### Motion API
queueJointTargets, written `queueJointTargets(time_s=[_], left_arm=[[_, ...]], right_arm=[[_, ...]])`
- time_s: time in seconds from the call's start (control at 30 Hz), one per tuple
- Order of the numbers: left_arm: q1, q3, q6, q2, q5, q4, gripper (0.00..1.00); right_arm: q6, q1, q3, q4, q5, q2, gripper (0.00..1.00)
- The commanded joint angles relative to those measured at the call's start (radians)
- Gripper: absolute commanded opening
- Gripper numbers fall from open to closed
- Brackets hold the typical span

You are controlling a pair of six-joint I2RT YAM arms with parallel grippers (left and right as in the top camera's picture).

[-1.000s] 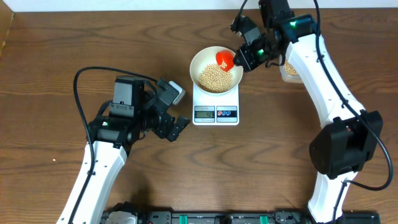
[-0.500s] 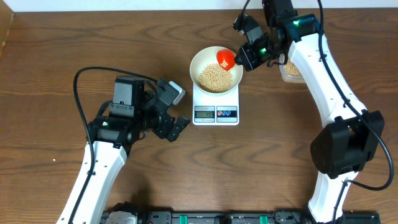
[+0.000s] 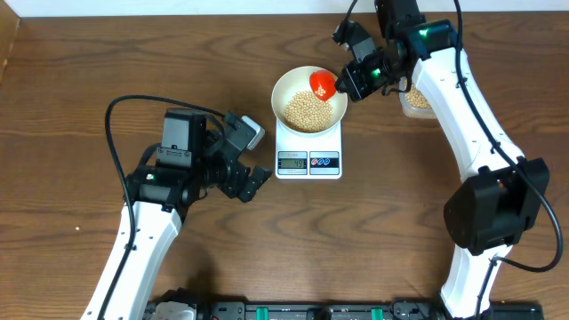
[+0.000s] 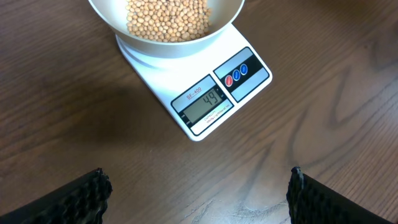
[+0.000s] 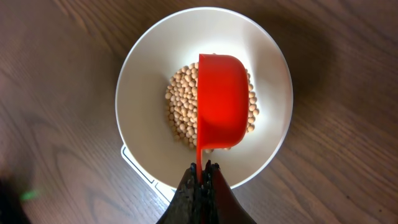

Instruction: Scoop item into bowl and weigh 50g on scale

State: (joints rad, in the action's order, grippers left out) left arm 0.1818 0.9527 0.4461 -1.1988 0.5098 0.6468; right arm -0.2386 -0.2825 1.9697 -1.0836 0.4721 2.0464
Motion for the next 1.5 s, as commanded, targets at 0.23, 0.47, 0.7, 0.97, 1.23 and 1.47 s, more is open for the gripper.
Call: queueJointTargets(time_s=[0.23, 0.47, 0.7, 0.97, 1.23, 1.47], left_arm=[[0.003, -0.004, 0.009, -0.003, -0.006, 0.001, 0.93], [0.003, -0.004, 0.009, -0.003, -0.006, 0.001, 0.93], [0.003, -0.004, 0.009, -0.003, -0.006, 0.001, 0.93], [0.003, -0.004, 0.009, -0.003, -0.006, 0.001, 0.93], [0.003, -0.004, 0.009, -0.003, -0.006, 0.001, 0.93], [0.003, -0.004, 0.009, -0.003, -0.006, 0.001, 0.93]], right_arm=[[0.009, -0.014, 0.022, -0.002, -0.031, -0.033, 0.01], [-0.006, -0.057, 0.022, -0.005, -0.128, -0.033, 0.01], [-0.01, -0.091, 0.022, -0.005, -0.203, -0.033, 0.01], [-0.021, -0.092, 0.022, -0.005, -0.219, -0.033, 0.01], [-0.033, -0.095, 0.022, -0.005, -0.232, -0.033, 0.01], [-0.032, -0.098, 0.022, -0.005, -0.23, -0.033, 0.01]])
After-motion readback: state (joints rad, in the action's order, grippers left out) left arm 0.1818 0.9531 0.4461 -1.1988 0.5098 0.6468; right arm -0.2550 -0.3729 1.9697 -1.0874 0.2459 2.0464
